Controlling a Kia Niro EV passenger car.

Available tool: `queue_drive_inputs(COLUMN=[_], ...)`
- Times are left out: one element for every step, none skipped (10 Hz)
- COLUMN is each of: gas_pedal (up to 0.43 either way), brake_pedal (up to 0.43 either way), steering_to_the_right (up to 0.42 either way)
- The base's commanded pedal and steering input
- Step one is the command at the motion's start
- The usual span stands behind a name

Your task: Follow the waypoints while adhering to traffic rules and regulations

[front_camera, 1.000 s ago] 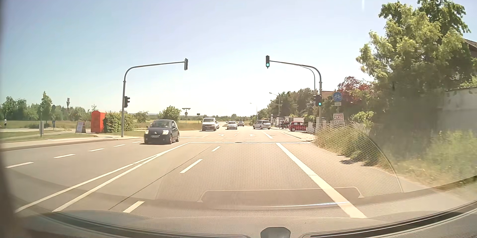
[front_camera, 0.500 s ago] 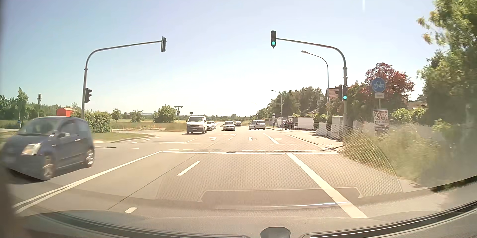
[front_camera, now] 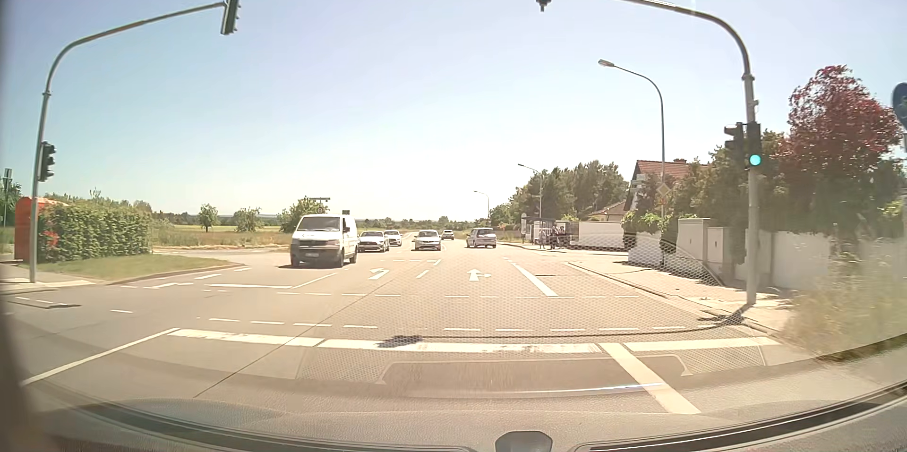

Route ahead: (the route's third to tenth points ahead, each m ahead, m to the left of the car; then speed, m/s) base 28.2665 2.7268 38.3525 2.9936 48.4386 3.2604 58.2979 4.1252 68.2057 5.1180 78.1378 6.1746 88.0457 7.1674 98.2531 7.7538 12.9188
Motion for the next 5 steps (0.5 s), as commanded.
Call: queue_drive_inputs(gas_pedal=[0.02,0.02,0.02,0.02,0.02], brake_pedal=[0.03,0.03,0.03,0.03,0.03], steering_to_the_right=[0.001,0.001,0.001,0.001,0.001])
